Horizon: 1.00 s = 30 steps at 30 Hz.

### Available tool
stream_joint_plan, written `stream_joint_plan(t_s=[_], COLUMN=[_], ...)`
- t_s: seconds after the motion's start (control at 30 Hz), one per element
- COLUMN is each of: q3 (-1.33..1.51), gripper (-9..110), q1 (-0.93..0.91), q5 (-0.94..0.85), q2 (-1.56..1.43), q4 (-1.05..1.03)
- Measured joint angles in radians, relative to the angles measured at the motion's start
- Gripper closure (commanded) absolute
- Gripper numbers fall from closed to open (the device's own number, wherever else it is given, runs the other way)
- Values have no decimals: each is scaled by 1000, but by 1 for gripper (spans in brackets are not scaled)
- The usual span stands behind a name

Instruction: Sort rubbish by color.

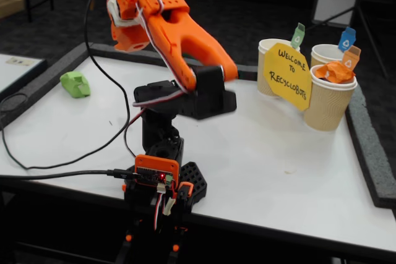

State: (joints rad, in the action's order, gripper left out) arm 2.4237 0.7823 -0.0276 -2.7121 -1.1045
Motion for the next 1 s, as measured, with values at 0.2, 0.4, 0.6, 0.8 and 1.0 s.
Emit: stream_joint_plan(t_s=[0.2, 0.4, 0.6, 0.8, 1.0], q3=[-55, -176, -330, -425, -443], gripper=[101, 101, 101, 101, 101], q1=[0, 0, 0, 12, 49], q5=[0, 0, 0, 0, 0], q2=[249, 468, 647, 765, 841], q4=[124, 198, 222, 224, 241])
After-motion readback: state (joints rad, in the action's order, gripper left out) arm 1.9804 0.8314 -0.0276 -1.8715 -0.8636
